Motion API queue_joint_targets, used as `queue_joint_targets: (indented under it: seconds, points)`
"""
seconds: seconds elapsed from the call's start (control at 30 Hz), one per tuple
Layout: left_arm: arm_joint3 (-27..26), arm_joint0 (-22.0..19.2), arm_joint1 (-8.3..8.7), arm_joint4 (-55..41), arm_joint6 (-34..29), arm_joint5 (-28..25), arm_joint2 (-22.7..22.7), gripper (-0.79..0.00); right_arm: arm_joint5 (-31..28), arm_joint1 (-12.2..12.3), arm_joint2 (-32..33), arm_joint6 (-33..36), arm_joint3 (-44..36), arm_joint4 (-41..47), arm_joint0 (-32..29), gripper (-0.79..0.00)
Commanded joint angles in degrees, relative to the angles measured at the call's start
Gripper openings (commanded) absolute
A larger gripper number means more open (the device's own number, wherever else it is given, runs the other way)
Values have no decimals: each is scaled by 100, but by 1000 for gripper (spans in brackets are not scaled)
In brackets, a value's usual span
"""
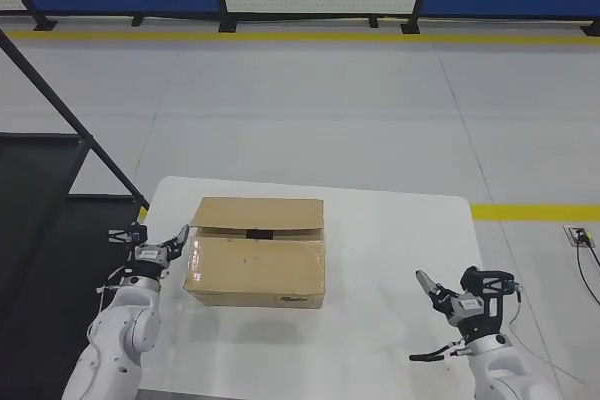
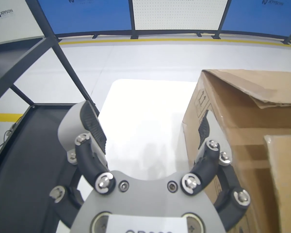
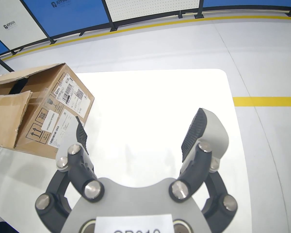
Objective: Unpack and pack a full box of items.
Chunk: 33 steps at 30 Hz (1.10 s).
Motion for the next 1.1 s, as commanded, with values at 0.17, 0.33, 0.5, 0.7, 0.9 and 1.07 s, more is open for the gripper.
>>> queue_joint_targets:
  seconds: [0.17,0.33,0.5,0.7,0.9,1.07]
  points:
    - [863,-561,-98,44,219,201,299,0,8,-14,198,-168,-105,116,-336,0]
    - [1272,-901,-129,201,217,12,462,0,-335,3,260,40,-105,75,-370,0]
    - [1660,-1209,-179,304,383,-162,657,0,-968,50,414,515,-57,144,-301,0]
    - [1834,-1344,-241,388,526,-231,864,0,-1428,88,496,957,71,314,-85,0]
    - [1853,-1375,-299,425,564,-209,1027,0,-1595,104,523,1106,170,396,19,0]
    - [1798,-1355,-349,411,570,-141,1137,0,-1730,119,554,1247,325,543,117,0]
